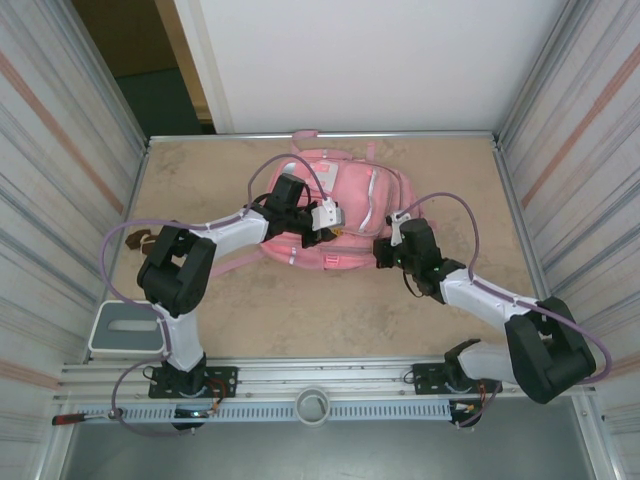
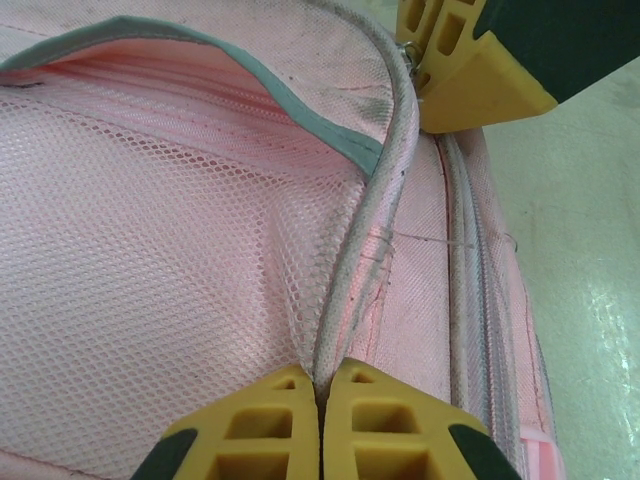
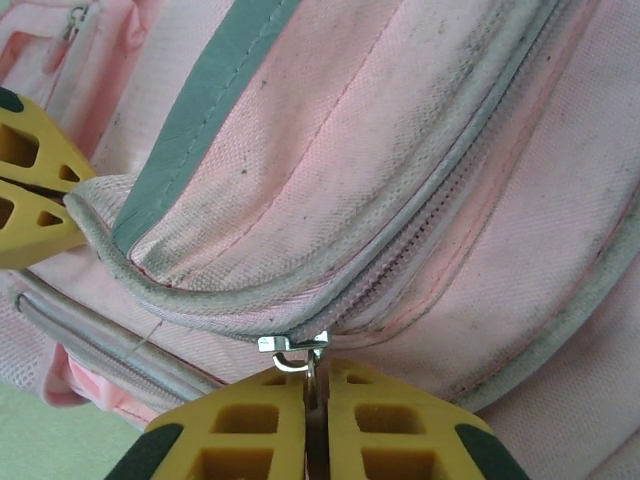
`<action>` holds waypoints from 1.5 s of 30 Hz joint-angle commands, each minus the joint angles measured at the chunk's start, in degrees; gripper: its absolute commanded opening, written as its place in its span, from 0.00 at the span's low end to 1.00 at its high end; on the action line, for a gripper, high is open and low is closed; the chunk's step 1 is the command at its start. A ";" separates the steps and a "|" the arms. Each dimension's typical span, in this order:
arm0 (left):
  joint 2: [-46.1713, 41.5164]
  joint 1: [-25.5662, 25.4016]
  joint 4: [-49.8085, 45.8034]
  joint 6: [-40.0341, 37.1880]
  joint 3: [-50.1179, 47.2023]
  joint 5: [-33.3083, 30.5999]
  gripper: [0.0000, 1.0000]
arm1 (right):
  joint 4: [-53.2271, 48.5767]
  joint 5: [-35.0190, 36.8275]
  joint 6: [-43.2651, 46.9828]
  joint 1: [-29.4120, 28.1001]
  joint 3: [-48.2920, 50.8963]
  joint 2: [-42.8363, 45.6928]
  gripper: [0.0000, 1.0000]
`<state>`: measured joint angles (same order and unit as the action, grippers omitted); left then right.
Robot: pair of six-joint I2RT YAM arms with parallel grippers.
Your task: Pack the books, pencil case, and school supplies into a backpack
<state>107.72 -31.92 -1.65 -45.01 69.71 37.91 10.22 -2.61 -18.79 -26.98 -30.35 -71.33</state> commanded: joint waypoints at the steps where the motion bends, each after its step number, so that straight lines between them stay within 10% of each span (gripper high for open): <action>1: -1.96 2.19 -1.52 0.19 -0.58 -0.82 0.06 | -4.48 4.06 0.68 0.69 1.83 1.63 0.04; 17: -6.28 5.59 -0.43 0.30 -3.34 -0.02 0.07 | -10.83 -7.26 -0.58 8.11 -3.84 3.30 0.00; 30: -13.49 -5.58 1.73 -6.07 -5.91 -9.57 0.59 | -8.25 -11.60 -4.18 1.90 -7.99 2.17 0.00; 45: -9.14 -7.75 1.95 -11.19 -5.52 -11.10 0.44 | -1.71 -15.31 -7.53 -3.43 -7.13 1.09 0.00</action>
<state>97.65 -39.77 0.27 -53.80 64.58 26.87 4.69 -15.44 -24.88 -29.98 -36.58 -70.48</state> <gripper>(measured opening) 0.455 0.059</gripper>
